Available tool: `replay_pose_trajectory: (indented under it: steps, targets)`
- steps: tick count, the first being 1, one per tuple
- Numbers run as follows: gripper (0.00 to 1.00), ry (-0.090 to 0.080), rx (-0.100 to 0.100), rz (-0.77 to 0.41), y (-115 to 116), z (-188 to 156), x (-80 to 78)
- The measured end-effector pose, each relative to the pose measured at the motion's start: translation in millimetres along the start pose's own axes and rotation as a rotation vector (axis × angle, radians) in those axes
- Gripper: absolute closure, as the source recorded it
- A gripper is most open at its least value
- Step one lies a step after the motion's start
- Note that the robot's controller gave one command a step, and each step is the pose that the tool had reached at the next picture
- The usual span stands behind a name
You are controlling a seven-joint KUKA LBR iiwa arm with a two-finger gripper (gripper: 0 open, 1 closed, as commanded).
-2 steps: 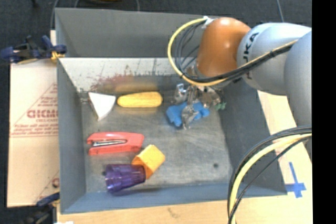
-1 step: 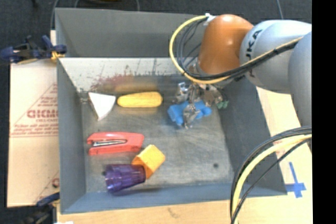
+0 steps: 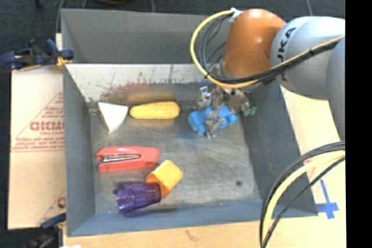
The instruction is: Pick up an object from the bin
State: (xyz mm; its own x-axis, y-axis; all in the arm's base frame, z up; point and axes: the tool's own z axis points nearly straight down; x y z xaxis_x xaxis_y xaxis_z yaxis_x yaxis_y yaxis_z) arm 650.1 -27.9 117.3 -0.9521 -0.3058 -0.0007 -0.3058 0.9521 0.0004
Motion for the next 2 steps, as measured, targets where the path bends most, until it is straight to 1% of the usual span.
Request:
replay_pose_trajectory:
  steps: [1,2]
  targets:
    - [1.00,-0.008,0.004,0.001,-1.1,-10.9,-1.9]
    - [1.00,-0.009,0.004,0.001,-1.2,-13.9,-1.9]
